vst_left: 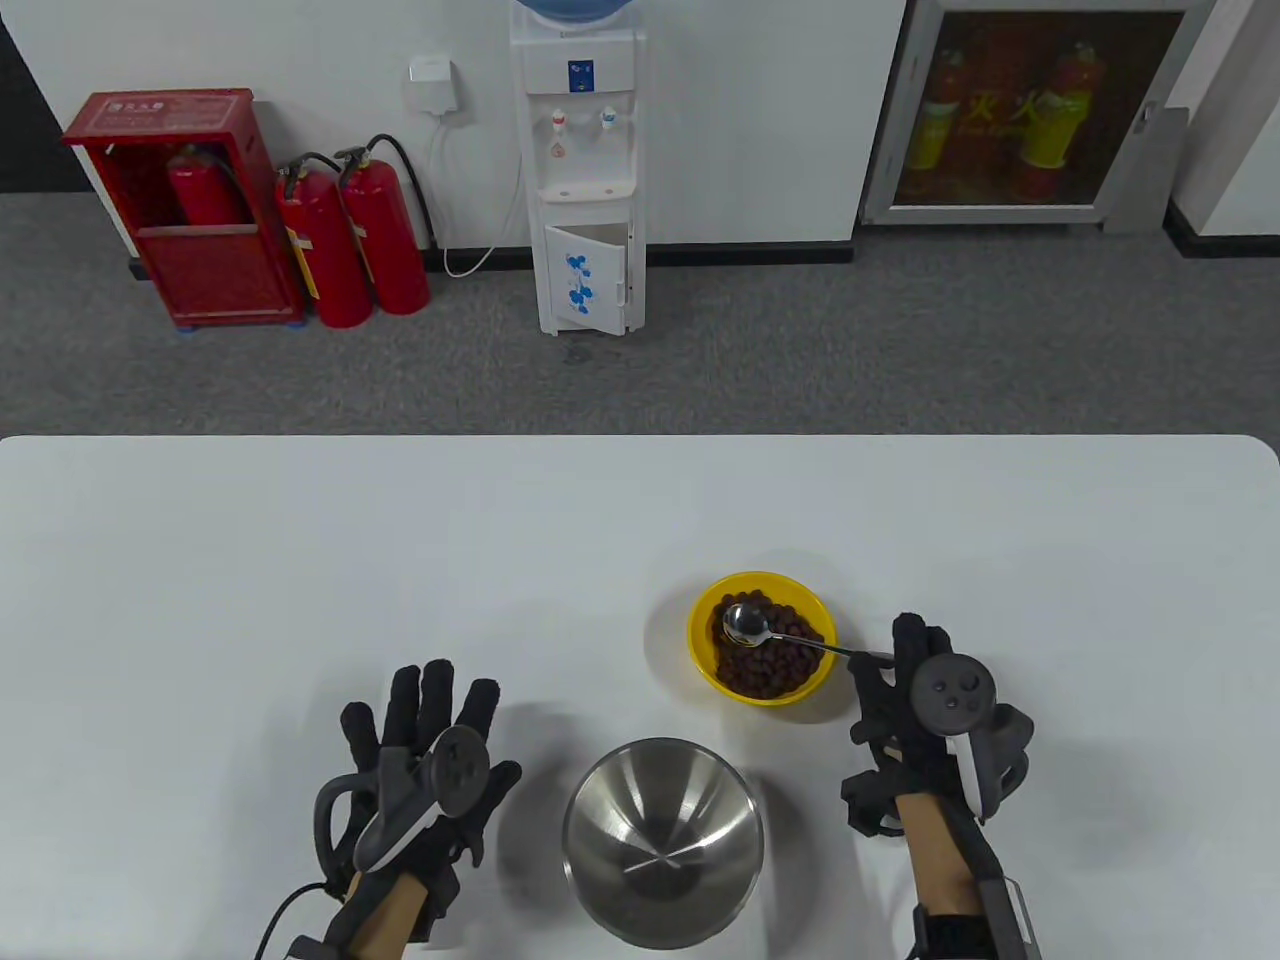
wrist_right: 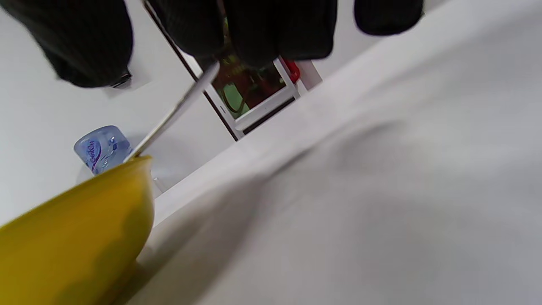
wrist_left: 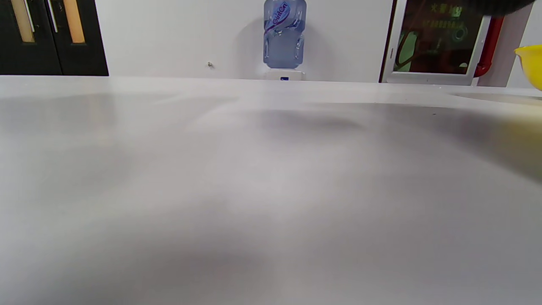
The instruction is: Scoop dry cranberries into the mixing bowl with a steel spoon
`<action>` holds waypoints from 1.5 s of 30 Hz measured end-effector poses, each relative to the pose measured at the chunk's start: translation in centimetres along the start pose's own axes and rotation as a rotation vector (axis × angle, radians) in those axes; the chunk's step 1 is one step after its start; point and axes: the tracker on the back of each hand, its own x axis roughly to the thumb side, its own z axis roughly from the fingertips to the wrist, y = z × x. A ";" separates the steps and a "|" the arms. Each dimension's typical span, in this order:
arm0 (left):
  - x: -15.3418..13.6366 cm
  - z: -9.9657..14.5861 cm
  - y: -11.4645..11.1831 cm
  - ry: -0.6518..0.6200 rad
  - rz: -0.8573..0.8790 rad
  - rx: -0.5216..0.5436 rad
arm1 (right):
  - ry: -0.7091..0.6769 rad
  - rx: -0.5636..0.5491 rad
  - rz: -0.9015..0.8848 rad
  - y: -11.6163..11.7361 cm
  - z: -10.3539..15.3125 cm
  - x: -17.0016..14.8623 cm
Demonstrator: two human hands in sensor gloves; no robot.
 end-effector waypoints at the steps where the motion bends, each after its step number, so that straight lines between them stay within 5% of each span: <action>1: 0.1 0.0 0.0 -0.001 0.010 -0.004 | 0.012 0.035 -0.009 0.3 -0.2 -0.1; 14: 0.3 0.1 0.2 -0.019 0.022 0.020 | -0.047 0.038 -0.041 0.5 0.1 0.6; 22: 0.3 0.2 0.3 -0.015 0.018 0.016 | -0.219 0.207 -0.153 1.1 0.7 2.2; 30: 0.3 0.2 0.4 -0.014 0.006 0.018 | -0.411 0.243 -0.234 1.1 1.8 2.8; 34: 0.4 0.2 0.3 -0.014 0.008 0.005 | -0.487 0.102 -0.198 -0.3 3.1 2.7; 41: 0.5 0.5 0.5 -0.018 0.015 0.005 | -0.589 -0.277 0.185 -2.9 5.8 4.1; 45: 0.5 0.4 0.4 -0.014 0.012 0.000 | -0.642 -0.360 0.337 -2.8 6.3 4.6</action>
